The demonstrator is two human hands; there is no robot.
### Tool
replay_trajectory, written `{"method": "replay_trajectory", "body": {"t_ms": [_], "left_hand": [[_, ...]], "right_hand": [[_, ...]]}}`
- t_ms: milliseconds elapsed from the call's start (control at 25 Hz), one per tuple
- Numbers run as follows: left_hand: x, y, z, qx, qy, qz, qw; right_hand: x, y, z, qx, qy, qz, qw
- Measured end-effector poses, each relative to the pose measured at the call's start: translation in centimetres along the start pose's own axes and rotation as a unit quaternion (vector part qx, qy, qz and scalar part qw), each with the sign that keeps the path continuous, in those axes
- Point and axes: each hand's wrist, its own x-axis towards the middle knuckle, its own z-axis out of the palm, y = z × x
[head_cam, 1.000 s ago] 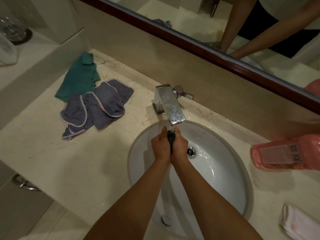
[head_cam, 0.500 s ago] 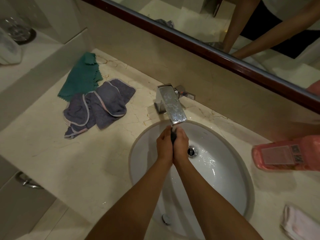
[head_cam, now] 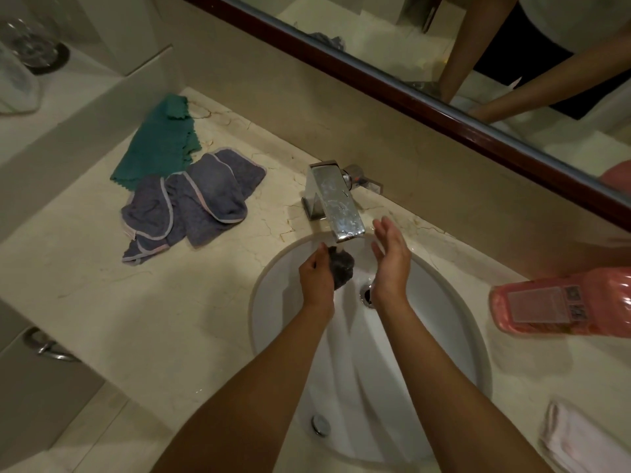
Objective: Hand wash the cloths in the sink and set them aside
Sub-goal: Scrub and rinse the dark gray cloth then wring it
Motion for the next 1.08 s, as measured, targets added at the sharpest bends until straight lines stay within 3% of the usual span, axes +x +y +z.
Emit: {"method": "replay_trajectory", "body": {"t_ms": [240, 520, 720, 1080], "left_hand": [[-0.6, 0.9, 0.5, -0.004, -0.011, 0.003, 1.000], [-1.0, 1.7, 0.2, 0.037, 0.000, 0.034, 0.999], [-2.1, 2.1, 0.3, 0.039, -0.011, 0.037, 0.998], [-8.9, 1.4, 1.3, 0.147, -0.078, 0.077, 0.983]], "right_hand": [[0.7, -2.8, 1.5, 0.008, -0.078, -0.047, 0.996], [0.6, -3.3, 1.5, -0.049, -0.087, -0.090, 0.991], [-1.6, -1.7, 0.8, 0.016, -0.085, -0.051, 0.995], [-7.5, 0.0, -3.0, -0.028, -0.023, 0.072, 0.997]]}}
